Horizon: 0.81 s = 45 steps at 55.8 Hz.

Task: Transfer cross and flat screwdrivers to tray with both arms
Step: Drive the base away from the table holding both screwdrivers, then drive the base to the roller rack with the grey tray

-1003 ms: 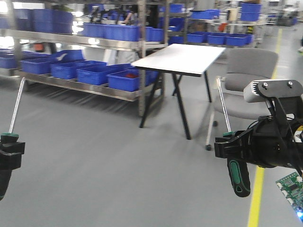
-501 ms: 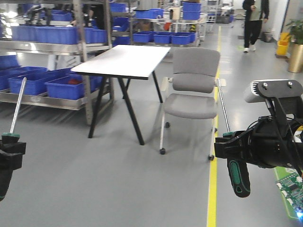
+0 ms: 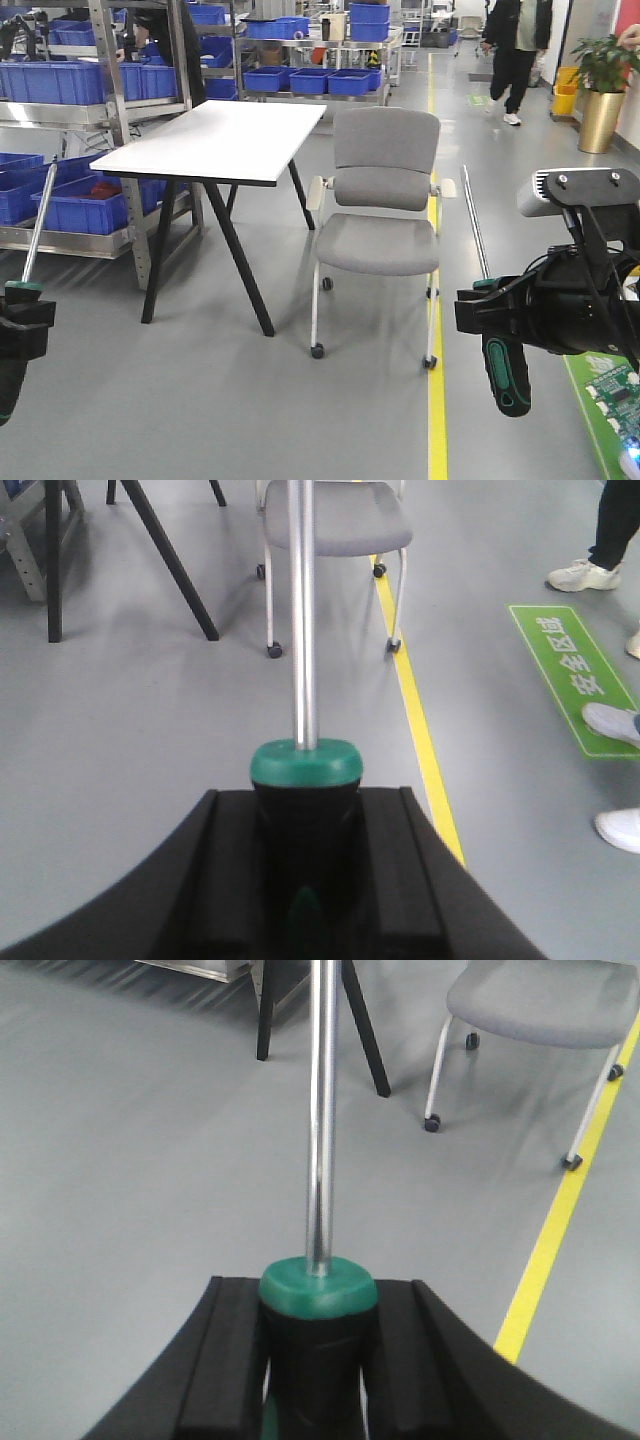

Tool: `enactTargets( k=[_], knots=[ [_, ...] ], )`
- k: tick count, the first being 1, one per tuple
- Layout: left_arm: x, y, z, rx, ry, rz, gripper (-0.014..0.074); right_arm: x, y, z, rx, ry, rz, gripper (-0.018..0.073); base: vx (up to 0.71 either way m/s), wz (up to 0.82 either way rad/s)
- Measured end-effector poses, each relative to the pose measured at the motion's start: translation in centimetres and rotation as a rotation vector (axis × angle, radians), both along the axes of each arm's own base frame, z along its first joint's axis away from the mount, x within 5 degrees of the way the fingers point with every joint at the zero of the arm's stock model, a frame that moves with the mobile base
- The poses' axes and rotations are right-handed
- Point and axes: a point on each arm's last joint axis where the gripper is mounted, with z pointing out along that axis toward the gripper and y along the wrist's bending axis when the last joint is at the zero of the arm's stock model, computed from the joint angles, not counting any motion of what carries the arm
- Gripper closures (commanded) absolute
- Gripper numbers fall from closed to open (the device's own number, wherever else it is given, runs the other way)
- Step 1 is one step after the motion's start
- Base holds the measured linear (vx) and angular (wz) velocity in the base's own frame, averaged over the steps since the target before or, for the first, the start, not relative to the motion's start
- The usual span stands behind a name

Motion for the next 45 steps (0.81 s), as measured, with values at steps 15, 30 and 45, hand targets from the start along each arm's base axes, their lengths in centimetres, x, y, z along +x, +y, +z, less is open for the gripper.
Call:
enactTargets(
  k=[15,30,45],
  knots=[
    [0.0,0.0,0.0,0.0,0.0,0.0,0.0599,-0.01,0.0,-0.01,-0.001,0.001,0.0,0.0567,0.5,0.29],
    [0.0,0.0,0.0,0.0,0.0,0.0,0.0599,-0.01,0.0,-0.02,-0.002,0.002,0.0,0.0567,0.53,0.55],
    [0.0,0.0,0.0,0.0,0.0,0.0,0.0599,-0.01,-0.01,-0.02,-0.002,0.001,0.0,0.0567,0.53,0.68]
  ],
)
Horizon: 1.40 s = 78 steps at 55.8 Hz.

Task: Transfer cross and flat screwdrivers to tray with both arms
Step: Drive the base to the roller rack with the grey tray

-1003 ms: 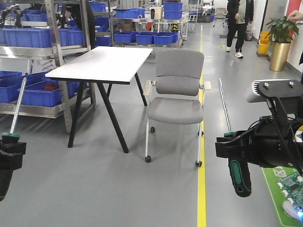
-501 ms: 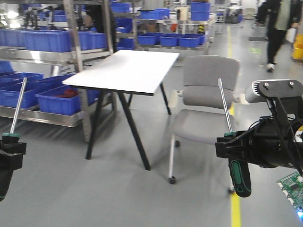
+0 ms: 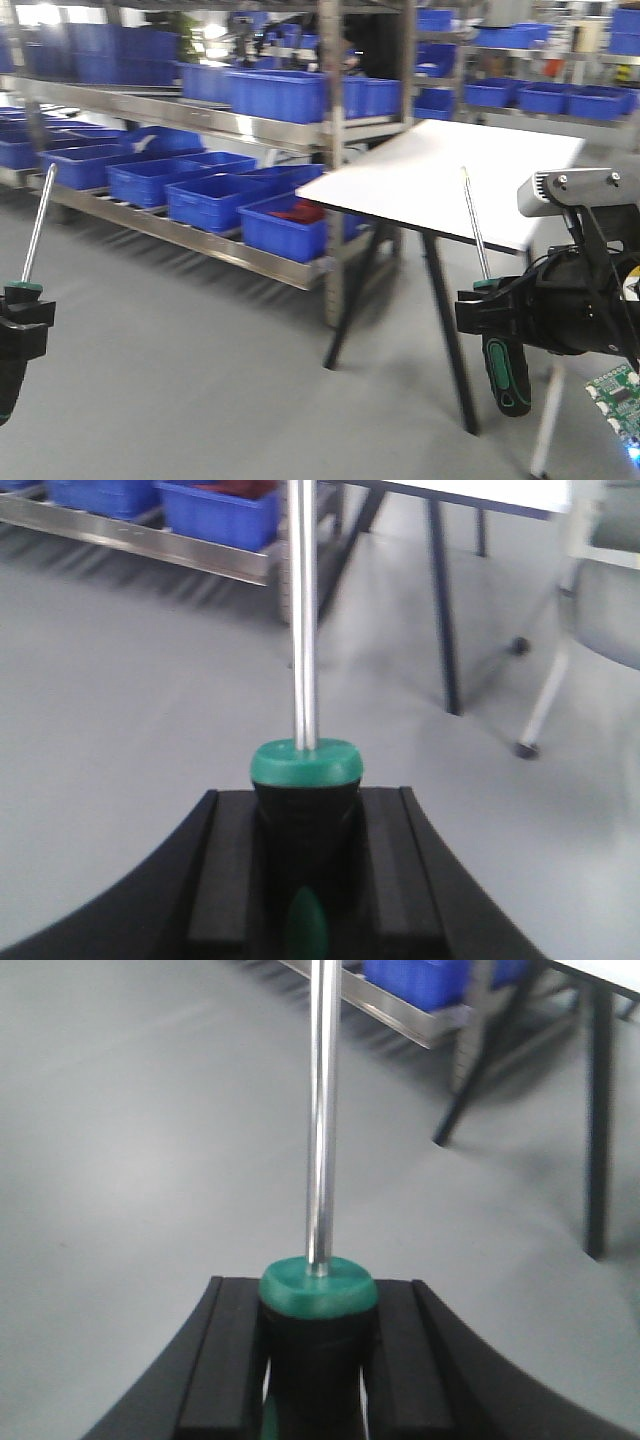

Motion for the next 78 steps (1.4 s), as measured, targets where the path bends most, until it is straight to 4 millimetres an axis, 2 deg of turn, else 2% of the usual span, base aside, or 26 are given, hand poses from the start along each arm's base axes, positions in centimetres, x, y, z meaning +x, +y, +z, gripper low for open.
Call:
enactTargets(
  k=[51,78],
  knots=[
    [0.0,0.0,0.0,0.0,0.0,0.0,0.0599,-0.03,0.0,-0.04,-0.002,0.005,0.001,0.0567,0.53,0.64],
    [0.0,0.0,0.0,0.0,0.0,0.0,0.0599,-0.04,0.0,-0.06,-0.001,0.007,0.001,0.0567,0.57,0.41]
  ],
)
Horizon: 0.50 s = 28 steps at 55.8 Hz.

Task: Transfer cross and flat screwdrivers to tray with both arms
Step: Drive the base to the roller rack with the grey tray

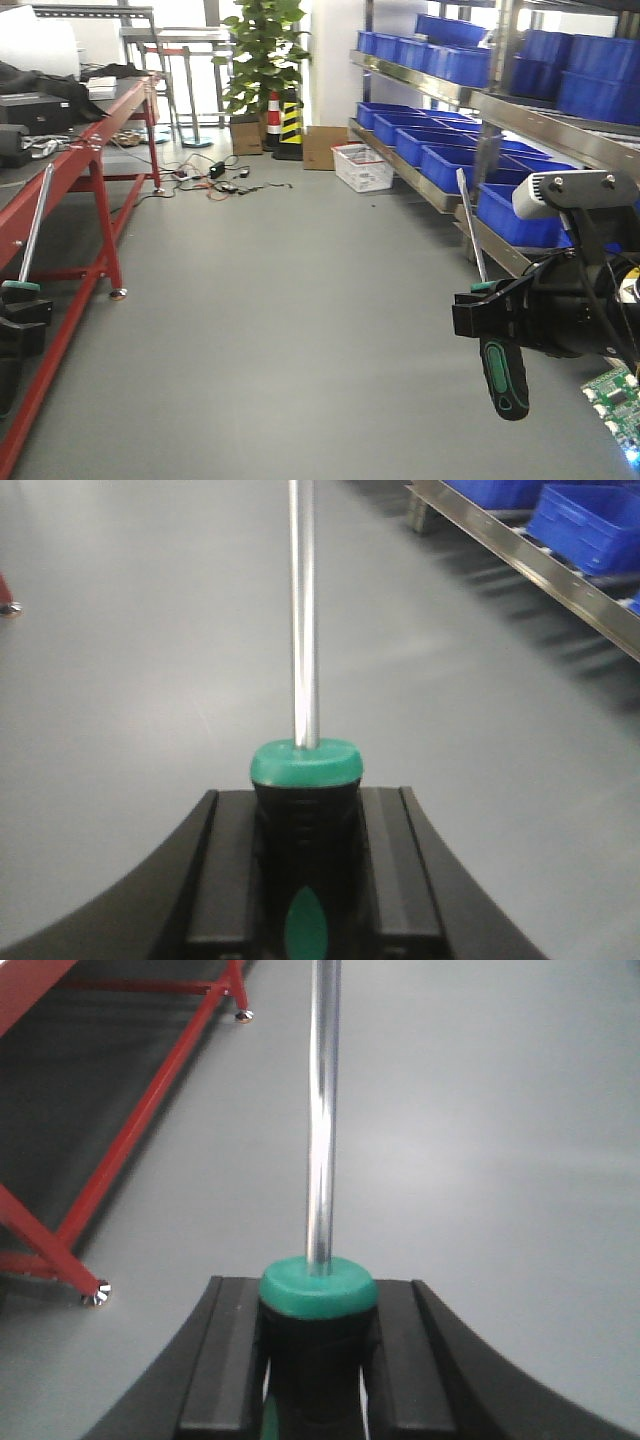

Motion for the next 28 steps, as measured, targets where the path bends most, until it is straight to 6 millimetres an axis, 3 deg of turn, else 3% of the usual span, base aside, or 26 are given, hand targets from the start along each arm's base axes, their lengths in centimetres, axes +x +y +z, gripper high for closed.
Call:
enactTargets(
  k=[14,28],
  knots=[
    [0.0,0.0,0.0,0.0,0.0,0.0,0.0599,-0.01,0.0,-0.01,-0.001,0.002,0.0,0.0567,0.6,0.16],
    [0.0,0.0,0.0,0.0,0.0,0.0,0.0599,-0.02,0.0,-0.04,-0.001,0.004,0.001,0.0567,0.59,-0.05]
  ],
)
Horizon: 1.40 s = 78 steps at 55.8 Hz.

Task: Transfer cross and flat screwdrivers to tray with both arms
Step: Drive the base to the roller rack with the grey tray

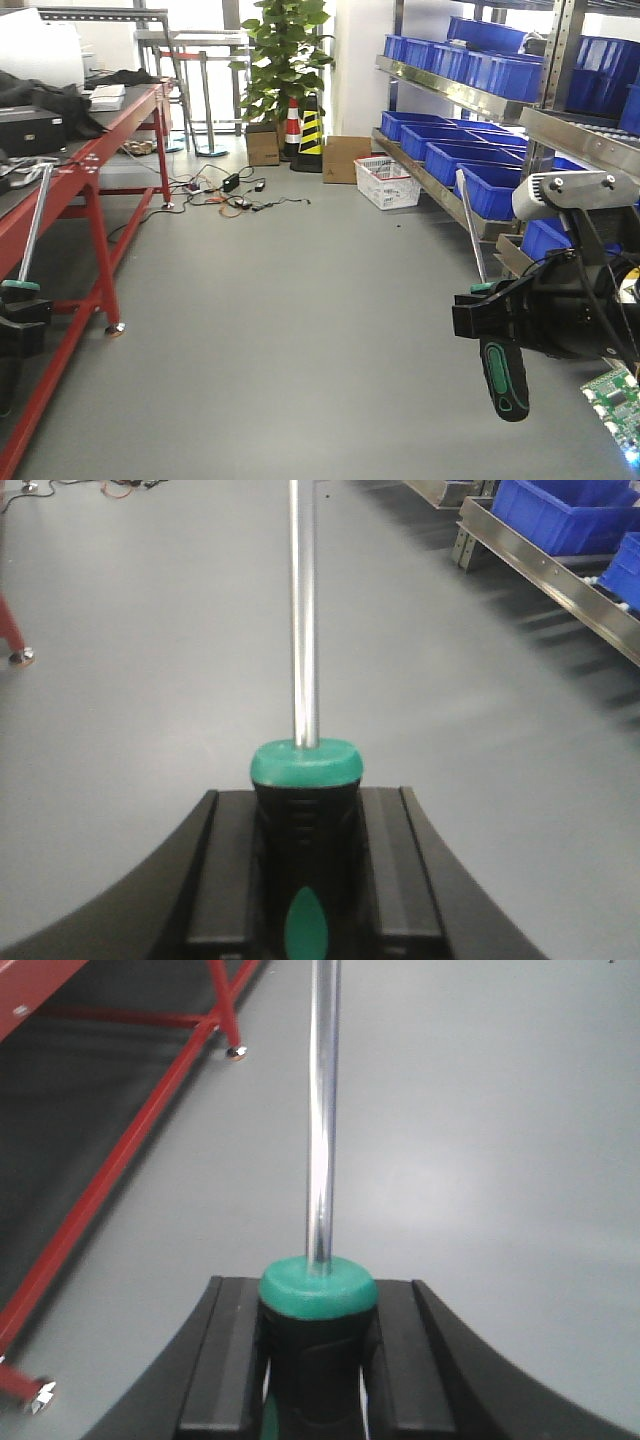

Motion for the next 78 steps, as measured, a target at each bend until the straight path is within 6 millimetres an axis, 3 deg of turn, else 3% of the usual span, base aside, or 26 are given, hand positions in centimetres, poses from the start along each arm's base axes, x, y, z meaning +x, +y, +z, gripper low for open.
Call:
enactTargets(
  k=[37,78],
  knots=[
    [0.0,0.0,0.0,0.001,0.0,0.0,0.0599,-0.01,0.0,-0.02,-0.001,0.002,0.0,0.0567,0.57,-0.34],
    [0.0,0.0,0.0,0.001,0.0,0.0,0.0599,-0.01,0.0,-0.02,-0.001,0.002,0.0,0.0567,0.51,-0.7]
  ],
)
